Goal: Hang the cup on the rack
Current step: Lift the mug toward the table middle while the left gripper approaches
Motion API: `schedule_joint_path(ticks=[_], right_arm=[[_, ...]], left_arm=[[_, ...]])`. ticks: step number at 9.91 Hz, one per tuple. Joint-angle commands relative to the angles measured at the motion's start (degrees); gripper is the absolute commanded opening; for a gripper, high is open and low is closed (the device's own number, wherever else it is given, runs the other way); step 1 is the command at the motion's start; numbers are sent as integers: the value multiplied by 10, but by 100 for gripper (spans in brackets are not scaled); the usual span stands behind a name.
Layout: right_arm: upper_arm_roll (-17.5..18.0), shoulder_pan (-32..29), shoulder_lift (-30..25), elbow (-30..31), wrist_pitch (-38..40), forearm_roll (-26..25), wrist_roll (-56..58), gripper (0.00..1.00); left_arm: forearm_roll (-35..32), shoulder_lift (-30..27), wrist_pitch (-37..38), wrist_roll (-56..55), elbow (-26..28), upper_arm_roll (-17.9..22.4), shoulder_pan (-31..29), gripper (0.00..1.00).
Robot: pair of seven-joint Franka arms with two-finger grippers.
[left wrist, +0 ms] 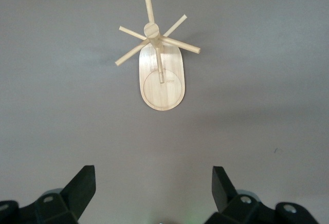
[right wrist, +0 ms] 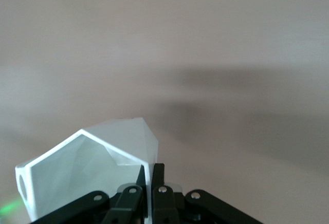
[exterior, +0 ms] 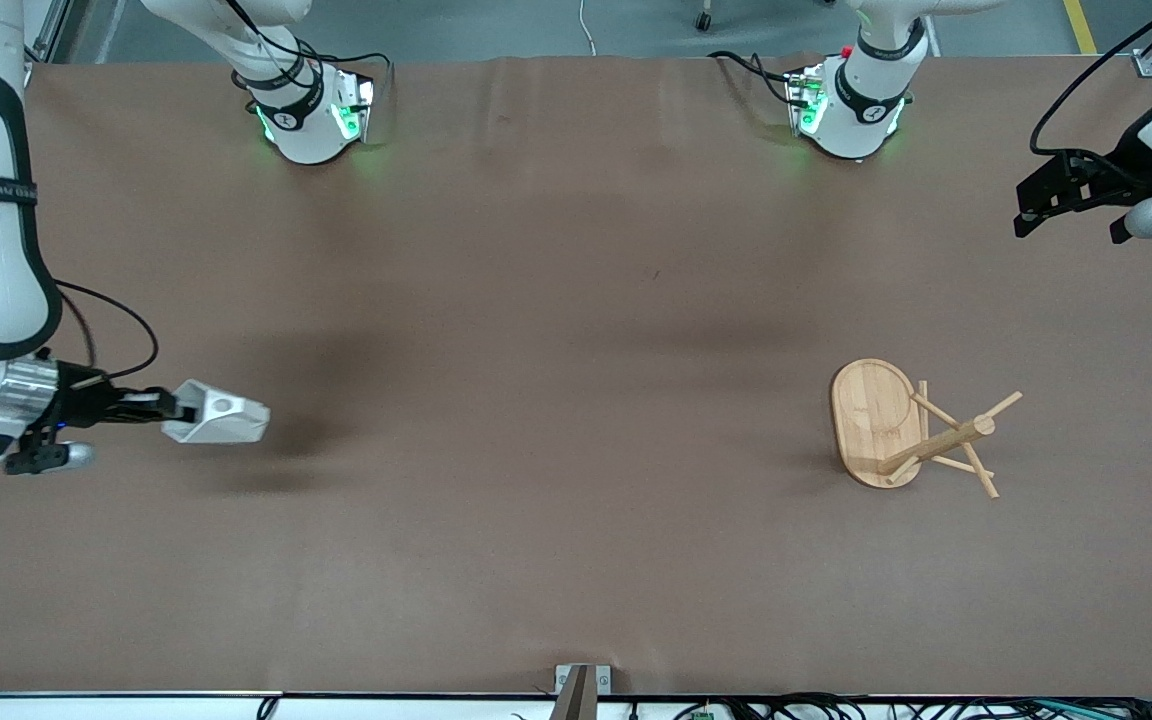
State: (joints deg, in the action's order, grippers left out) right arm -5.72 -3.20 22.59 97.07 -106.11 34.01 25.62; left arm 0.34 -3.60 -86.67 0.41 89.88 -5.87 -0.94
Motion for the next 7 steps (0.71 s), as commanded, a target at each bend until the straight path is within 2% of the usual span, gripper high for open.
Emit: schedule_joint_path(ticks=[1,4,6,7], right_arm=[[48,-7,-23,21,20,94,-2,0],[125,-1,-21,21,30,226,-7,0],[169,1,-20,21,17,324,-49,0],[196,2,-20,21,-3,357,-68,0]], left_arm=[[-5,11,7,-2,2,-2,0,100],[-3,11,8,-2,2,-2,1,100],[-1,11,8,-1,1,-2,1,100],[0,11,8,0,1,-3,1,100]])
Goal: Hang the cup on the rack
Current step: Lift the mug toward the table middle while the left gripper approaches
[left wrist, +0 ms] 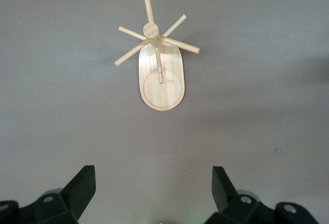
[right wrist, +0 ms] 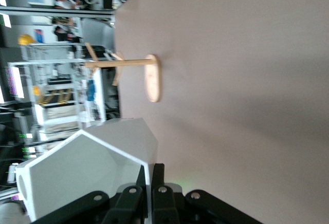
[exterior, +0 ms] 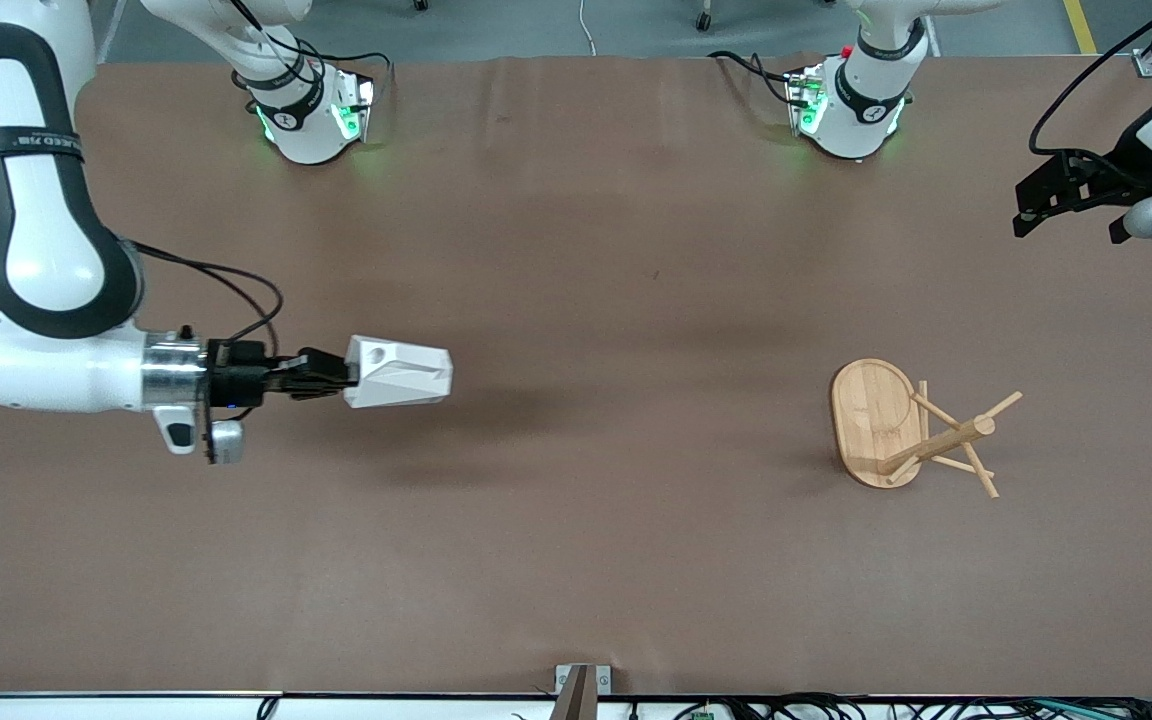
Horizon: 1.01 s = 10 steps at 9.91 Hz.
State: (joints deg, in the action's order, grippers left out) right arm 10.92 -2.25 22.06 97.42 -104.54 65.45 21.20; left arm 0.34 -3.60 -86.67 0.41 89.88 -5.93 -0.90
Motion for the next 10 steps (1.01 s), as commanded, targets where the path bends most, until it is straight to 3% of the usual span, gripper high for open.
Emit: schedule_joint_path(ticks=[1,3,6,8,10], right_arm=[[59,-6,-16,17,-42,77,-42,0],[109,-2,-11,17,-86,162,-47,0],[166,1,17,12,-122,239,-46,0],[170,19,39,3,-135,275,-39,0],[171,28,55,-7,-147,275,-39,0]], left_arm=[[0,12,8,0,1,-2,4,100],[1,11,8,0,1,-2,4,100],[16,20,8,9,0,-19,17,100],[18,19,8,17,-10,-69,33,100],[17,26,5,54,-13,-129,37,100]])
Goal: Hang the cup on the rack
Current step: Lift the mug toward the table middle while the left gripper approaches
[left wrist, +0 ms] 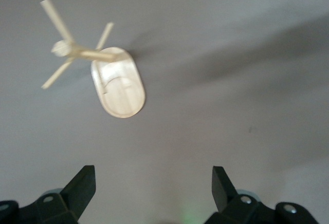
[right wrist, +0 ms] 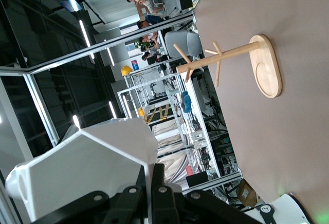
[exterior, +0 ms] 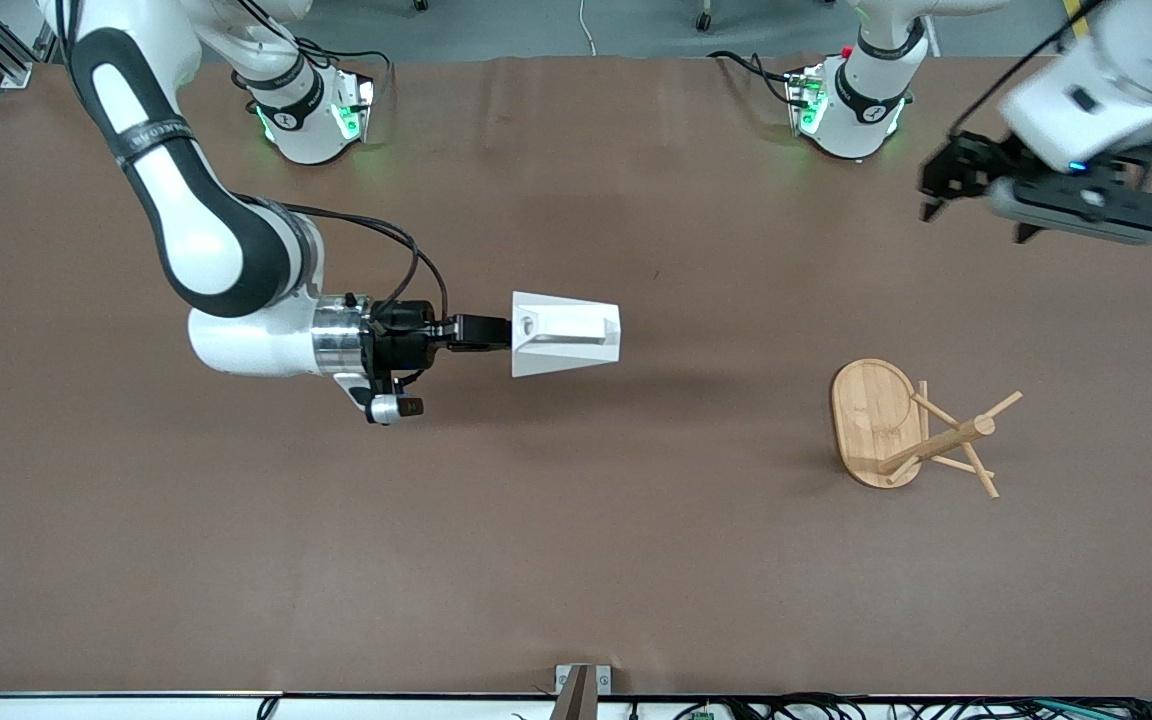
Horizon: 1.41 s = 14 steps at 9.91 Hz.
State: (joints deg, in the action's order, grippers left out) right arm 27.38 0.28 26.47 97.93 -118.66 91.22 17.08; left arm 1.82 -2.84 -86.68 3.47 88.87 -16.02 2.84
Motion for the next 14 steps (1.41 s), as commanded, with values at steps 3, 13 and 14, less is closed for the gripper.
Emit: schedule_joint_path(ticks=[3,13,14], right_arm=[[7,8,14,-15,-4,18,3,0],[50,5,14,-15,-1,17,93,0],[50,6,14,-15,-1,17,93,0]], left_arm=[[-5,55,-6,24,-33,-111,0,100],[-19,93,-89,166,-39,-135,66,100],[-19,93,-90,185,-39,-136,67,100]])
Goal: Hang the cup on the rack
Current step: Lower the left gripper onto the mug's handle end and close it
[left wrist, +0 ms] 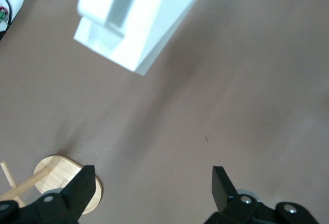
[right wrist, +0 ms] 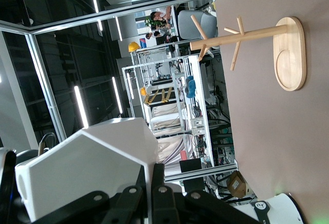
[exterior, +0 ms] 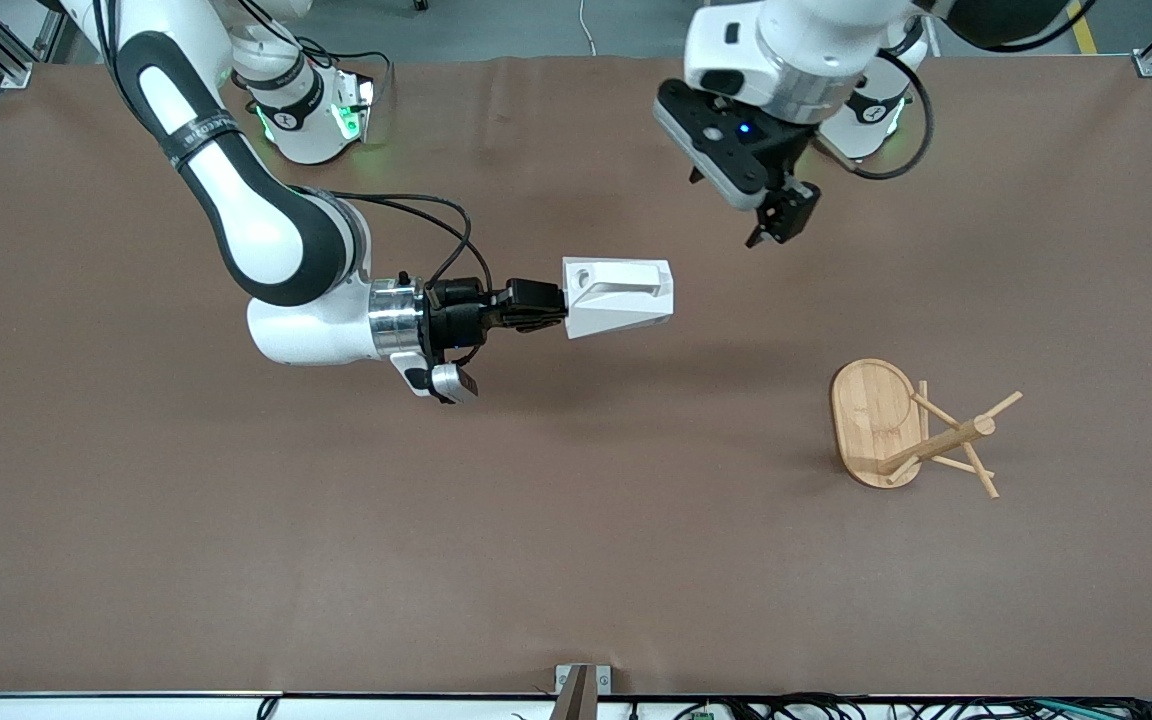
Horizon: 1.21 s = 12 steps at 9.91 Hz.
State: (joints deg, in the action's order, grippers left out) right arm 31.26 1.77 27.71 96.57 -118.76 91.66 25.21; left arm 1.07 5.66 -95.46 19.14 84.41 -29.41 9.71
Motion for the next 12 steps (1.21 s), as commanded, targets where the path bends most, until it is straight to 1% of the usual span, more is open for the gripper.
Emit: schedule_joint_path(ticks=[1,3,5,7,9,12], right_arm=[[12,-9,2,-2,0,12,12,0],[12,-8,2,-2,-1,12,12,0],[12,-7,2,-2,-2,12,12,0],[12,-6,2,-2,-3,12,12,0],[12,-6,2,-2,-3,12,13,0],[11,-5,2,-2,-3,12,14,1]], left_arm=[[-12,11,-15,44,5,-2,-2,100],[-11,19,-39,88,2,-1,-2,100],[-11,48,-39,100,-37,-1,1,100],[-14,69,-44,99,-54,0,11,100],[-22,84,-66,106,-63,-1,16,100],[-22,86,-78,108,-65,0,25,100]])
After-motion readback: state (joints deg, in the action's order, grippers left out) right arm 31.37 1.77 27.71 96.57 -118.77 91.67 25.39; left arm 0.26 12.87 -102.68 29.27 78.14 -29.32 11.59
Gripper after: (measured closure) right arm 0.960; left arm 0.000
